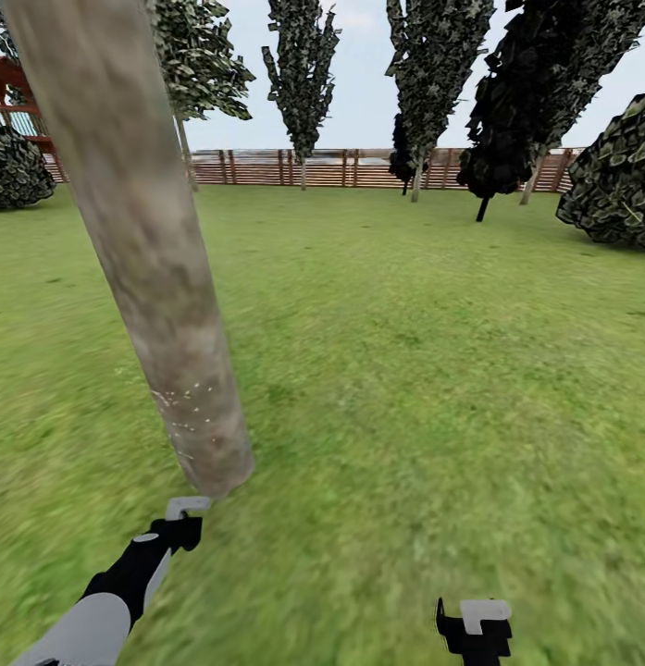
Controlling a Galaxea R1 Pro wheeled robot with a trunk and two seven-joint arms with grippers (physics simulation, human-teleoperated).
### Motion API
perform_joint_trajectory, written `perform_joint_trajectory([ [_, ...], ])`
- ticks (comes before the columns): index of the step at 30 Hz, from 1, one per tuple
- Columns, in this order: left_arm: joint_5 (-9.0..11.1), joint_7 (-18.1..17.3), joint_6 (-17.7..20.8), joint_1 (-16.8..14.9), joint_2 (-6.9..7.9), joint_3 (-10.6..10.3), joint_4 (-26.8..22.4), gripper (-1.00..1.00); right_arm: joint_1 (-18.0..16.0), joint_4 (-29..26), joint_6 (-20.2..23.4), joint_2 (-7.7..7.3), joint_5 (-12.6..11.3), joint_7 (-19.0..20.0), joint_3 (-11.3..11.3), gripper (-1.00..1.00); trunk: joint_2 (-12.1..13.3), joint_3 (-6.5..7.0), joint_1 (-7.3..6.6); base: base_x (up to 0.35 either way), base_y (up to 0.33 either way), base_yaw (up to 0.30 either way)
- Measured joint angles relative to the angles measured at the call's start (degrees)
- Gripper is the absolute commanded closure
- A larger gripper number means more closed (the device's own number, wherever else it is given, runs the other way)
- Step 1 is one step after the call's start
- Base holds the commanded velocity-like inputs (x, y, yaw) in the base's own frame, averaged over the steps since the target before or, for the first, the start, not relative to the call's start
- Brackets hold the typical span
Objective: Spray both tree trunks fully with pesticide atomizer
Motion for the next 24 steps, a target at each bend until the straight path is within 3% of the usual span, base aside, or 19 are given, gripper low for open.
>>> perform_joint_trajectory([
  [4,-0.1,0.7,0.0,0.0,0.28,0.3,-0.2,1.0,0.0,0.0,0.0,0.0,0.0,0.0,0.0,-1.0,0.0,0.0,0.0,0.0,-0.275,0.0],
  [8,0.1,6.2,-0.2,0.0,0.17,0.2,0.4,1.0,0.0,0.0,0.0,0.0,0.0,0.0,0.0,-1.0,0.0,0.0,0.0,0.0,-0.275,0.0],
  [13,0.1,6.7,-0.2,0.1,-0.01,0.2,0.6,1.0,0.0,0.0,0.0,0.06,0.0,0.0,0.0,-1.0,0.0,0.0,0.0,0.101,-0.252,0.178],
  [24,0.1,6.7,-0.2,0.1,-0.36,0.2,0.5,1.0,0.0,0.0,0.0,0.06,0.0,0.0,0.0,-1.0,0.0,0.0,0.0,0.278,-0.148,0.276],
])
